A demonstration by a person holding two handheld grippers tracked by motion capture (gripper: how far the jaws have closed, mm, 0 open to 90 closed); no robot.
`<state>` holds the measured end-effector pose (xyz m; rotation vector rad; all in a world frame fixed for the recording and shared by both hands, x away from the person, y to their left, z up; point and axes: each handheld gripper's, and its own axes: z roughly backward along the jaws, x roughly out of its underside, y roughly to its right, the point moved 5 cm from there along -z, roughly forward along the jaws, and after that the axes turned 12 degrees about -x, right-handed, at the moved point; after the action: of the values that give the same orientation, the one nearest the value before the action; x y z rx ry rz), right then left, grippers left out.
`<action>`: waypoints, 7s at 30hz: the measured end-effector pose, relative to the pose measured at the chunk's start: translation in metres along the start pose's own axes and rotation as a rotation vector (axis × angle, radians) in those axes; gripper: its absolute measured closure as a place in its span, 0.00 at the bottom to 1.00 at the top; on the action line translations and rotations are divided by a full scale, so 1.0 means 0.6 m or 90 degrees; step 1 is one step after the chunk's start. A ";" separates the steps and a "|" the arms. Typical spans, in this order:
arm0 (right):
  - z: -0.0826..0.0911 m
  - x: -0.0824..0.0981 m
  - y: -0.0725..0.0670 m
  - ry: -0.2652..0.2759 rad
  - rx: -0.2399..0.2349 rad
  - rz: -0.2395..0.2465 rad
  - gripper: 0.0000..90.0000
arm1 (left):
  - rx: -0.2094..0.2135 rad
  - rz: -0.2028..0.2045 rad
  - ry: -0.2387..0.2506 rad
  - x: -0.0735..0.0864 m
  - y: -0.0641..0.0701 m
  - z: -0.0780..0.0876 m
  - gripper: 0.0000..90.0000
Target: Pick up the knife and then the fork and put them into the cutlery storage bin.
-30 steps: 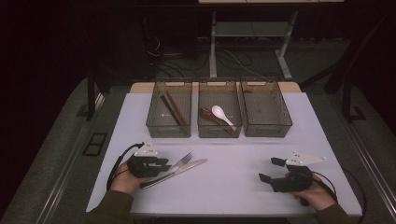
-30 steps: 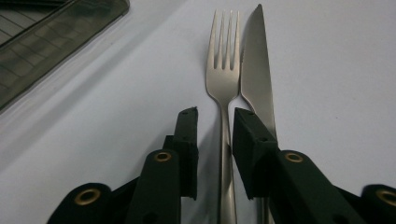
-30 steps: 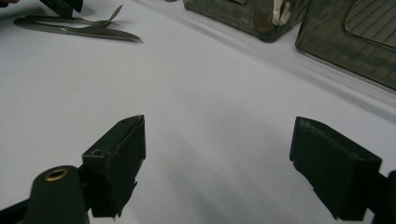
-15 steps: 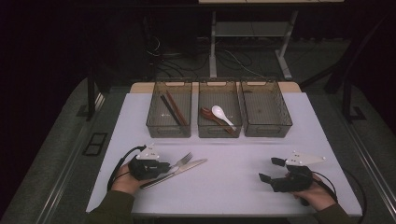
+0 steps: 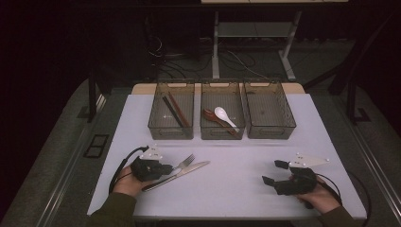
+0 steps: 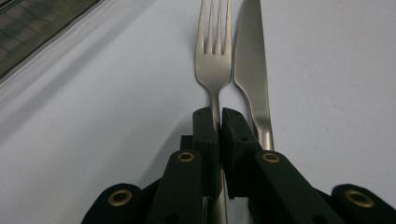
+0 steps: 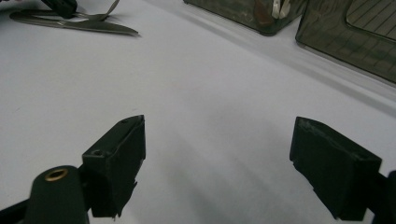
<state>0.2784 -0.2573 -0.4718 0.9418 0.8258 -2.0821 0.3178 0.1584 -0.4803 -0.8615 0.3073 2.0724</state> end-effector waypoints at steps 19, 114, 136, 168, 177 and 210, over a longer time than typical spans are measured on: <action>-0.005 -0.003 0.004 -0.028 0.005 -0.013 0.21 | -0.061 0.008 0.003 -0.031 0.001 0.018 0.94; -0.056 -0.191 -0.012 0.114 -0.113 -0.025 0.98 | 0.049 0.027 0.171 -0.142 0.116 -0.009 0.48; 0.006 -0.197 0.048 0.121 -0.032 -0.050 0.98 | 0.033 0.053 0.151 -0.045 0.079 0.008 0.01; 0.142 -0.297 0.211 0.165 0.162 -0.088 0.98 | 0.026 0.043 0.148 -0.042 0.081 0.010 0.00; 0.084 -0.288 0.255 0.092 0.171 -0.105 0.98 | 0.025 0.044 0.152 -0.042 0.080 0.012 0.00; -0.009 -0.229 0.339 0.025 0.215 -0.169 0.64 | 0.043 0.039 0.146 -0.047 0.085 0.002 0.00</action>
<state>0.5090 -0.3208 -0.4165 1.1015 0.6585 -2.4950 0.2884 0.1104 -0.4646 -1.0617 0.5295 2.0089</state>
